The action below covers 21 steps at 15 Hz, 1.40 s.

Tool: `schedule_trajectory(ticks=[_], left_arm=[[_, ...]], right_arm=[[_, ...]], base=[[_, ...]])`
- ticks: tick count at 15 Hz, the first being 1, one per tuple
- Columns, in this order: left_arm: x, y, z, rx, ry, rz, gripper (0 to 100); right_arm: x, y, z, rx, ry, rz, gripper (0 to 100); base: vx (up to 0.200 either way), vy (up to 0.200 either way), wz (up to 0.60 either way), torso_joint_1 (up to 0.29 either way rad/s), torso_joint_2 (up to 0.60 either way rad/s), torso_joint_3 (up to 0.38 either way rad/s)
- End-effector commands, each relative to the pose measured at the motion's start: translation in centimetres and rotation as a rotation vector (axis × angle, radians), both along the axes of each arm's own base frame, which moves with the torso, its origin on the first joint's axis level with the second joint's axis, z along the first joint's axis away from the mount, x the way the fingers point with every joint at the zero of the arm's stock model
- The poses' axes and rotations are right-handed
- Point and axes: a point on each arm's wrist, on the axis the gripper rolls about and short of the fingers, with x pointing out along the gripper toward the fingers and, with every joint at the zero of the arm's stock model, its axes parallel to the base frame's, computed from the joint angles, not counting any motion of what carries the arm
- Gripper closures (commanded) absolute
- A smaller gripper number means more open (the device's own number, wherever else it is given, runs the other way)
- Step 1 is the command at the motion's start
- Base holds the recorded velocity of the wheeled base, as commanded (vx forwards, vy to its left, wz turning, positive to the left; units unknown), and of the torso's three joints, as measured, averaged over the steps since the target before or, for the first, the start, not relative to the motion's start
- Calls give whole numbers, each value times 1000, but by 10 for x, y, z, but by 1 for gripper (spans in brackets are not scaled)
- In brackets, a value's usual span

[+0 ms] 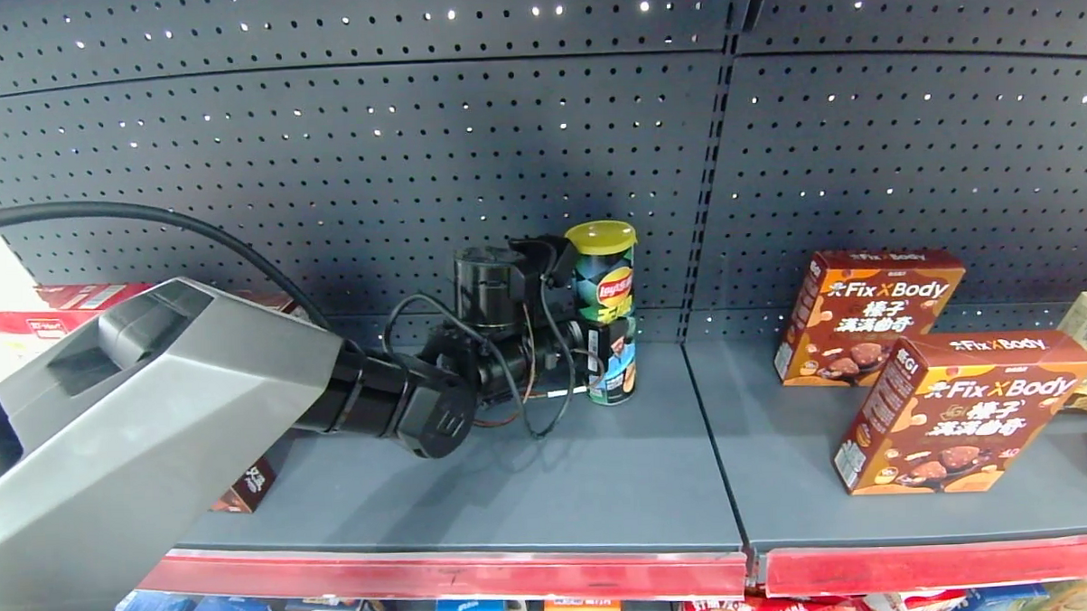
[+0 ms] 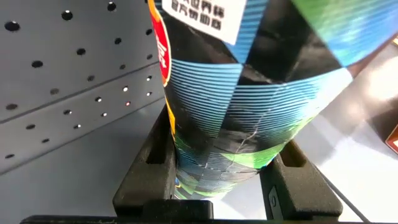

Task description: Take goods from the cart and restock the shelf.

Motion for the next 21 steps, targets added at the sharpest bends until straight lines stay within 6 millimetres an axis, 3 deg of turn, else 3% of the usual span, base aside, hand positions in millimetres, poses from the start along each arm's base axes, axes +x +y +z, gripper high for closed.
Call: schedule_trajectory(ticks=[1, 5, 10, 16, 21], left_arm=[[-7, -1, 3, 3, 3, 3, 100], [-34, 15, 23, -9, -13, -6, 100], [-95, 25, 46, -9, -12, -82, 100], [-149, 62, 41, 38, 27, -138, 100], [-170, 80, 29, 75, 63, -145, 100]], right_arm=[[-1, 0, 0, -1, -5, 1, 100], [-7, 1, -1, -6, -29, 1, 100], [-13, 3, -7, -11, -54, 1, 100], [-26, 5, -15, -20, -107, 3, 100], [-30, 6, -19, -24, -120, 3, 100]], base=[[0, 0, 0, 0, 0, 0], [0, 0, 0, 0, 0, 0], [0, 0, 0, 0, 0, 0], [0, 0, 0, 0, 0, 0], [0, 0, 0, 0, 0, 0]])
